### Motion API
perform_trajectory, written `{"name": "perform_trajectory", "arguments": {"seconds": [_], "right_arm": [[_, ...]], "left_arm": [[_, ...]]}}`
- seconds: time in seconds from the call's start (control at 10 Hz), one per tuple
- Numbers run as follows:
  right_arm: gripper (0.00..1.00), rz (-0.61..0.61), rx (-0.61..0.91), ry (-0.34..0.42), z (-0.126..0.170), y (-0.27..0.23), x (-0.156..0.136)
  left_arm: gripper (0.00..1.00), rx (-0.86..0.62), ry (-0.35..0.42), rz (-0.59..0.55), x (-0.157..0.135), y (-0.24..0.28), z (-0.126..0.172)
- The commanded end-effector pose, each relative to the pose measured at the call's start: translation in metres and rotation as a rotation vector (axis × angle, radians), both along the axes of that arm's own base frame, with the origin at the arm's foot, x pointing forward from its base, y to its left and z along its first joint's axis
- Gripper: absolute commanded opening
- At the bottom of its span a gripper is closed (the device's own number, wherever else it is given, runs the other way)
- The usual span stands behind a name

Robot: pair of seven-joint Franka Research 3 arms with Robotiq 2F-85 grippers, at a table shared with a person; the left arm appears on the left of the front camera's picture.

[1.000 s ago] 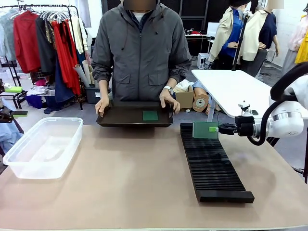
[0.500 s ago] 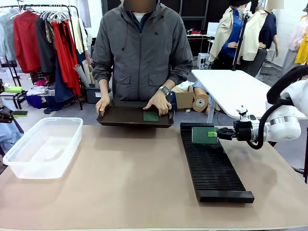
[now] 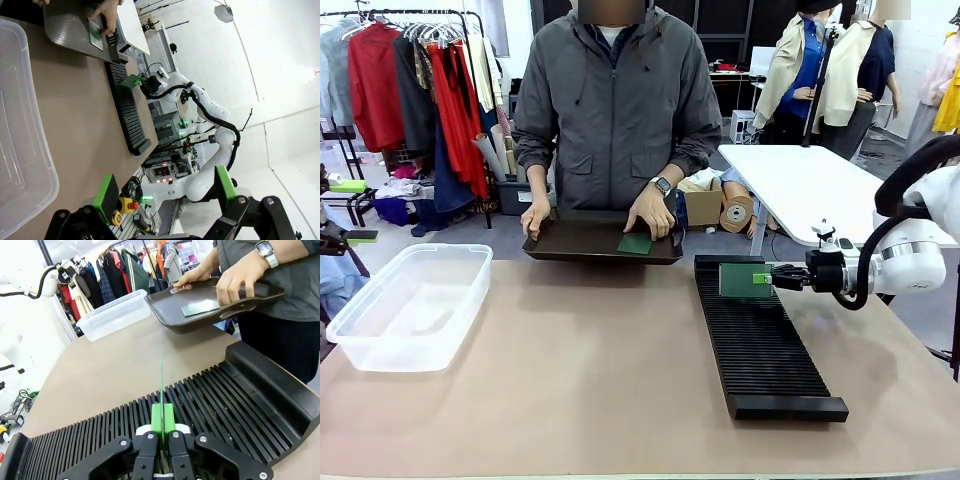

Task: Sort PCBs into racks and boxes based on the side picked up.
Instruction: If the short side of the Blank PCB is picked up, insert it into the PCB Rack ; if the long side is picked up, place it in the Organizing box.

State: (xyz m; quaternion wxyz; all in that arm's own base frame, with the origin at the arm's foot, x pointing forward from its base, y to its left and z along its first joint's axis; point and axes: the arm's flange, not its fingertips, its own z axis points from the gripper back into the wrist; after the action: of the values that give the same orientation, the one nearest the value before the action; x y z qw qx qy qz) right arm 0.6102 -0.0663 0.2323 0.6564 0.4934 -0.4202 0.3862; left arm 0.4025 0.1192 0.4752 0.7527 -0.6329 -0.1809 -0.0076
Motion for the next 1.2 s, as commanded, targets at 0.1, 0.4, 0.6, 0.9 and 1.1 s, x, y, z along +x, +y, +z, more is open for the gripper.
{"name": "perform_trajectory", "arguments": {"seconds": [0.1, 0.4, 0.6, 0.9, 1.1], "right_arm": [[0.00, 0.004, 0.008, 0.002, 0.006, 0.001, 0.000], [0.00, 0.004, 0.008, 0.002, 0.006, 0.001, 0.000], [0.00, 0.004, 0.008, 0.002, 0.006, 0.001, 0.000], [0.00, 0.006, 0.001, -0.003, 0.000, 0.000, 0.006], [0.00, 0.017, -0.006, -0.005, 0.000, 0.001, 0.015]], "left_arm": [[1.00, -0.007, 0.003, 0.000, -0.002, 0.000, 0.001], [1.00, -0.007, 0.003, 0.000, -0.002, 0.000, 0.001], [1.00, -0.007, 0.003, 0.000, -0.002, 0.000, 0.001], [1.00, -0.007, 0.003, 0.000, -0.002, 0.000, 0.001], [1.00, -0.007, 0.003, 0.000, -0.002, 0.000, 0.001]]}}
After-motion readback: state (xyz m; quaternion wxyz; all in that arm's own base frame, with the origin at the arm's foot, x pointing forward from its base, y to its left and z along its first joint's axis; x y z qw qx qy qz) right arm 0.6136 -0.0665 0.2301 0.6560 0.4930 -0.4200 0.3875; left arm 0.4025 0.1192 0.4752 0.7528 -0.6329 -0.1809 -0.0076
